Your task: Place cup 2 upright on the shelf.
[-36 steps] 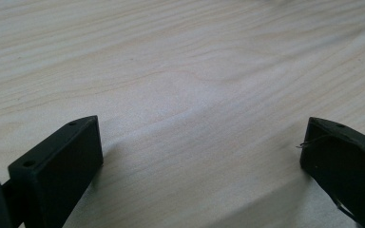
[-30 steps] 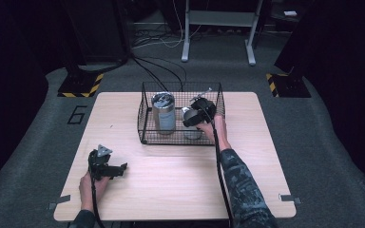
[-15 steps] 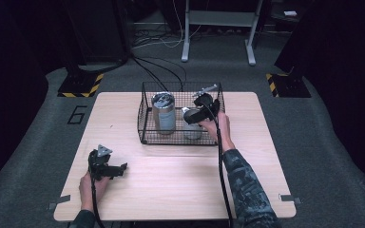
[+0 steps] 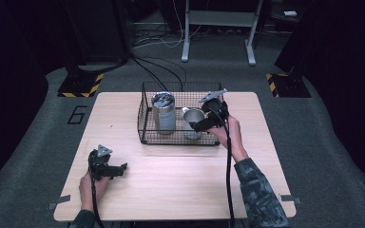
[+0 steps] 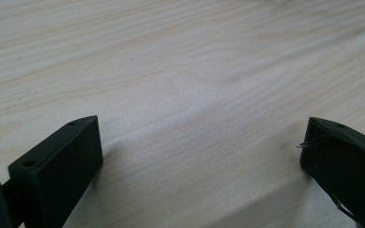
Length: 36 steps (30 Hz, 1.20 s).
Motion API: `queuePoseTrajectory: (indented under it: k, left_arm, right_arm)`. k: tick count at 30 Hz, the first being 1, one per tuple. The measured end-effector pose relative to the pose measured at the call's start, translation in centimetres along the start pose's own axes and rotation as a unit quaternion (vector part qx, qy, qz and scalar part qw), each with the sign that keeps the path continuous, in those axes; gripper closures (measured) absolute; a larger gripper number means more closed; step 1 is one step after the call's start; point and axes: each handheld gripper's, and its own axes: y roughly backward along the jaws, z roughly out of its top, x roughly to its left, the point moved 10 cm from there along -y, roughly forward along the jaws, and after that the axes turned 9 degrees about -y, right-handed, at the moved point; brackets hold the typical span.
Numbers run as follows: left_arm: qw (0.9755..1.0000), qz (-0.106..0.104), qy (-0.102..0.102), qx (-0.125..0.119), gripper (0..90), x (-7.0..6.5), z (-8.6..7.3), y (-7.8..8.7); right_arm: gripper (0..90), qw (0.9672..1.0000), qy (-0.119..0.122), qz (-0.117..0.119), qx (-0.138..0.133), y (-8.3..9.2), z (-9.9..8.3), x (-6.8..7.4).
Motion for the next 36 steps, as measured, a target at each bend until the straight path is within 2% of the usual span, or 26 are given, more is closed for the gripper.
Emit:
queuePoseTrajectory:
  k: [3, 7, 9, 11, 13, 15, 16, 19, 21, 22, 25, 26, 30, 32, 36]
  left_arm:
    - [1.0, 0.0, 0.0, 0.0, 0.3, 0.0, 0.0, 0.0]
    - [1.0, 0.0, 0.0, 0.0, 0.3, 0.0, 0.0, 0.0]
    - [1.0, 0.0, 0.0, 0.0, 0.3, 0.0, 0.0, 0.0]
    - [1.0, 0.0, 0.0, 0.0, 0.2, 0.0, 0.0, 0.0]
    - [1.0, 0.0, 0.0, 0.0, 0.2, 0.0, 0.0, 0.0]
    - [1.0, 0.0, 0.0, 0.0, 0.3, 0.0, 0.0, 0.0]
    - [1.0, 0.0, 0.0, 0.0, 0.3, 0.0, 0.0, 0.0]
    - [1.0, 0.0, 0.0, 0.0, 0.3, 0.0, 0.0, 0.0]
    - [1.0, 0.0, 0.0, 0.0, 0.3, 0.0, 0.0, 0.0]
    - [1.0, 0.0, 0.0, 0.0, 0.2, 0.0, 0.0, 0.0]
    - [1.0, 0.0, 0.0, 0.0, 0.3, 0.0, 0.0, 0.0]
    - [1.0, 0.0, 0.0, 0.0, 0.3, 0.0, 0.0, 0.0]
    - [1.0, 0.0, 0.0, 0.0, 0.3, 0.0, 0.0, 0.0]
    - [1.0, 0.0, 0.0, 0.0, 0.3, 0.0, 0.0, 0.0]
    - [1.0, 0.0, 0.0, 0.0, 0.3, 0.0, 0.0, 0.0]
  right_arm:
    - [0.0, 0.9999, 0.01, -0.002, -0.007, 1.0, -0.7, 0.1]
    - [0.0, 0.9999, 0.005, -0.007, -0.009, 2.4, -2.5, 0.1]
    - [0.0, 0.9998, 0.009, -0.013, -0.011, 2.9, -3.7, -0.2]
    - [0.0, 0.9998, 0.001, -0.017, -0.004, 3.3, -5.5, -0.5]
    - [0.0, 0.9998, 0.0, -0.022, 0.0, 3.2, -6.8, -0.7]
    - [0.0, 0.9997, -0.008, -0.023, 0.01, 3.0, -8.9, -1.1]
    - [0.0, 0.9994, -0.021, -0.025, 0.012, 2.8, -9.8, -1.2]
    - [0.0, 0.9987, -0.039, -0.029, 0.018, 2.2, -12.5, -1.7]
    - [0.0, 0.9982, -0.052, -0.024, 0.018, 1.6, -14.3, -2.0]
    - [0.0, 0.9974, -0.062, -0.025, 0.027, 1.3, -15.4, -2.1]
    - [0.0, 0.9966, -0.073, -0.01, 0.037, 0.4, -18.3, -2.0]
    - [0.0, 0.9956, -0.084, -0.016, 0.038, 0.2, -19.1, -2.0]
    - [0.0, 0.995, -0.086, -0.038, 0.035, 0.1, -21.6, -2.2]
    - [0.0, 0.9945, -0.085, -0.05, 0.035, 0.3, -22.5, -2.6]
    - [0.0, 0.992, -0.101, -0.069, 0.029, 0.8, -23.9, -3.6]
